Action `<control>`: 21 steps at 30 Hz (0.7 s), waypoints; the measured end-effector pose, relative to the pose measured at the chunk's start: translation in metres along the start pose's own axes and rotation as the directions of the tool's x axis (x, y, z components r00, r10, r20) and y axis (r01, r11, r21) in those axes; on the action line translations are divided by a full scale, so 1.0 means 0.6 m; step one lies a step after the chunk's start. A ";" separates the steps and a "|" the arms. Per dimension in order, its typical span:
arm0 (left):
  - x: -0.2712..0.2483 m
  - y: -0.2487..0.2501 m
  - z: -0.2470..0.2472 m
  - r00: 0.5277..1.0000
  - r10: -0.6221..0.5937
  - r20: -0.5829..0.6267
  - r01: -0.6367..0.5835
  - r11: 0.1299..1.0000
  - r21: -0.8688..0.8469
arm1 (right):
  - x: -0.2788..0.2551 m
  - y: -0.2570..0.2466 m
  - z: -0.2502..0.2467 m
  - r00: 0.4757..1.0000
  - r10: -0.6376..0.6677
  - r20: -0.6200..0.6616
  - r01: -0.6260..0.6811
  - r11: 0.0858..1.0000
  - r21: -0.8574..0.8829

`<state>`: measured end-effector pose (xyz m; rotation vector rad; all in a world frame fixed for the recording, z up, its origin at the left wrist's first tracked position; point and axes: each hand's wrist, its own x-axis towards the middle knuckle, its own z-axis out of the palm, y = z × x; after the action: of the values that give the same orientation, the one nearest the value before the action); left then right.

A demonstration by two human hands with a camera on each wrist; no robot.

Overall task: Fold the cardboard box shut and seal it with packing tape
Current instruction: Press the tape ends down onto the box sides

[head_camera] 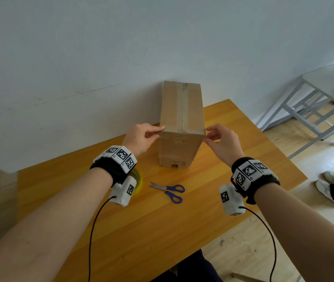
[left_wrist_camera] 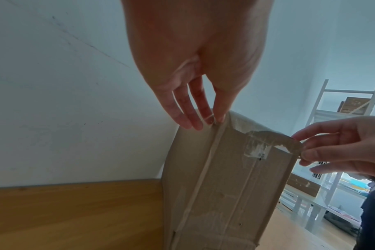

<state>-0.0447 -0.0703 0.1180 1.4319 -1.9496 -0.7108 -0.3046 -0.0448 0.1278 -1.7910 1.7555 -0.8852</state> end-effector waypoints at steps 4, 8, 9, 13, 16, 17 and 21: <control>0.001 0.002 -0.001 1.000 -0.002 -0.009 0.003 1.000 0.019 | 0.006 0.002 0.003 1.000 0.007 0.005 -0.006 0.998 -0.059; 0.002 0.003 -0.001 1.000 0.000 -0.014 0.000 1.000 0.011 | 0.014 0.000 0.004 1.000 -0.028 0.003 0.028 0.989 -0.145; 0.002 0.002 -0.001 1.000 0.001 -0.017 0.000 1.000 0.008 | 0.015 -0.001 0.006 0.999 -0.031 -0.008 0.030 0.988 -0.151; 0.002 0.003 0.000 1.000 -0.008 -0.029 0.008 1.000 -0.001 | 0.012 -0.002 0.016 0.997 -0.061 -0.042 0.054 0.985 -0.161; 0.002 0.001 -0.005 0.999 -0.019 -0.044 0.018 1.000 -0.019 | 0.006 0.002 0.019 0.988 -0.142 -0.057 0.134 0.983 -0.124; 0.002 0.001 -0.005 0.999 -0.022 -0.044 0.021 0.999 -0.026 | 0.002 0.004 0.018 0.986 -0.157 -0.055 0.150 0.982 -0.119; 0.003 0.003 -0.003 0.999 -0.029 -0.044 0.027 0.998 -0.049 | -0.009 0.003 0.030 0.982 -0.159 -0.105 0.132 0.966 -0.221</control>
<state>-0.0449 -0.0718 0.1208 1.4362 -1.8691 -0.7276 -0.2929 -0.0415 0.1137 -2.0662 1.8749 -0.9099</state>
